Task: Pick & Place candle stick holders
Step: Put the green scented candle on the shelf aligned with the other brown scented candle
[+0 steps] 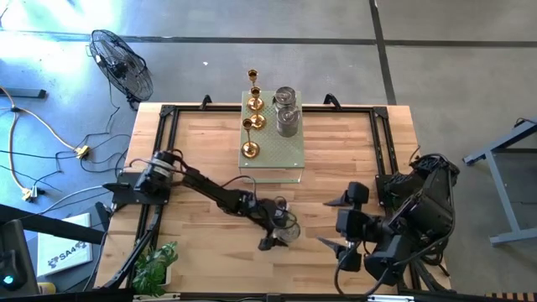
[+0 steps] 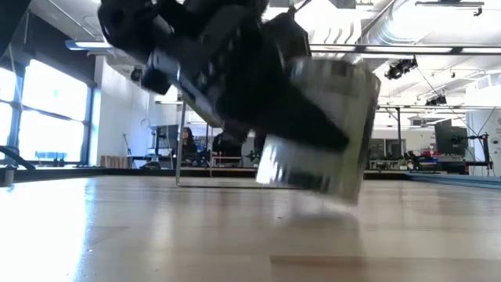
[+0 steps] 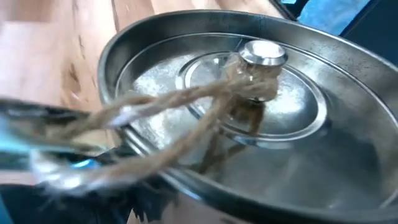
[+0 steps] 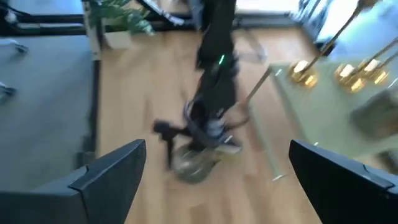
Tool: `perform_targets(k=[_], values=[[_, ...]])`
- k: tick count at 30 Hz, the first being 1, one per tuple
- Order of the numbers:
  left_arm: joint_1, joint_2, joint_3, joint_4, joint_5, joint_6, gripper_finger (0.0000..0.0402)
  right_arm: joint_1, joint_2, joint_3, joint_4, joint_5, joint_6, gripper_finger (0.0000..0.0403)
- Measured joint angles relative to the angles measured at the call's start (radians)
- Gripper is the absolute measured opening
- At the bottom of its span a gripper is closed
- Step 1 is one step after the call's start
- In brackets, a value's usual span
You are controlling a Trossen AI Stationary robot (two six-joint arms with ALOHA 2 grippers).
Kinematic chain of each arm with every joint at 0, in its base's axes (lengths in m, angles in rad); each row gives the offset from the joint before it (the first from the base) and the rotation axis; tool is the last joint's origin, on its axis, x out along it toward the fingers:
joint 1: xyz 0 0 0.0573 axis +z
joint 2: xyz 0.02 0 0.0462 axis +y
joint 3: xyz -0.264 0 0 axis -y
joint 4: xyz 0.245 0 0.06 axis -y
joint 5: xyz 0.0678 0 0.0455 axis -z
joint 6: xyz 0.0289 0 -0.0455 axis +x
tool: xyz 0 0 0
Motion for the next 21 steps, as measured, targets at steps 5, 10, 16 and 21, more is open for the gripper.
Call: perform_targets(k=[5,10,16,21], values=[[-0.007,-0.107,0.002,-0.105,-0.071,0.029,0.0362,0.024,-0.001,0.000,0.000,-0.047,0.116,0.0389],[-0.005,-0.197,0.001,-0.217,-0.135,0.051,0.0362,0.098,-0.001,0.000,0.001,0.118,0.185,0.0389],[-0.004,-0.329,0.004,-0.280,-0.216,0.068,0.0363,0.186,0.000,0.000,0.001,0.254,0.237,0.0389],[-0.012,-0.448,0.004,-0.268,-0.273,0.069,0.0363,0.246,0.024,0.000,0.001,0.386,0.298,0.0389]])
